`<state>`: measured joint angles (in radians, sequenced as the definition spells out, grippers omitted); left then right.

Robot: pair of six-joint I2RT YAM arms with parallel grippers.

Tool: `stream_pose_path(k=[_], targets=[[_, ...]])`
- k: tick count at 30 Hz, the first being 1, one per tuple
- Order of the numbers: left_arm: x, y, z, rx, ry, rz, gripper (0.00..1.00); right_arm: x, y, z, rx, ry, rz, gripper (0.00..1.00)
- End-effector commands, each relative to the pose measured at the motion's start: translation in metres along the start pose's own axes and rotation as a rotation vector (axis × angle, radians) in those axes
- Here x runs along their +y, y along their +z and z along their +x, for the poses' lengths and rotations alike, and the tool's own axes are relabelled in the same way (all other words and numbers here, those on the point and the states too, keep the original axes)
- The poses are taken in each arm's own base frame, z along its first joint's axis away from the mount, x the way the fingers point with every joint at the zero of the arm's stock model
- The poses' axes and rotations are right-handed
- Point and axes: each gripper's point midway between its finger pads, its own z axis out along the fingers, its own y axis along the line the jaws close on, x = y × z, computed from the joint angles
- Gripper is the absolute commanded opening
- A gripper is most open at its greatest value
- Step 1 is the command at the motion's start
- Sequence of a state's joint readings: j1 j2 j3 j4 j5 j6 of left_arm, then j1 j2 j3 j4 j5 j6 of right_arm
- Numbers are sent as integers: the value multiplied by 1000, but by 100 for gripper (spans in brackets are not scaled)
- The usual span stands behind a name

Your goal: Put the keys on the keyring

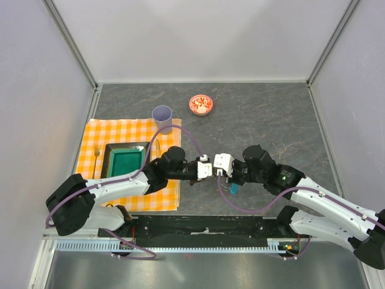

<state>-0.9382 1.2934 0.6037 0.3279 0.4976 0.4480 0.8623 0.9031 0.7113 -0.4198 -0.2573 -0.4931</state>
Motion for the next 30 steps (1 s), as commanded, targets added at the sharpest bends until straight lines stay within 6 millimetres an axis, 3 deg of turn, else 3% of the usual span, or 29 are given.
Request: stream_pose_path(k=[1,30], targets=[[10,0,-21,-54,85,-31,2,-1,0,-12,-44,-3,1,0],[10,0,-22,-55,85,-29,2,1,0,-8,-36,1,-4,0]])
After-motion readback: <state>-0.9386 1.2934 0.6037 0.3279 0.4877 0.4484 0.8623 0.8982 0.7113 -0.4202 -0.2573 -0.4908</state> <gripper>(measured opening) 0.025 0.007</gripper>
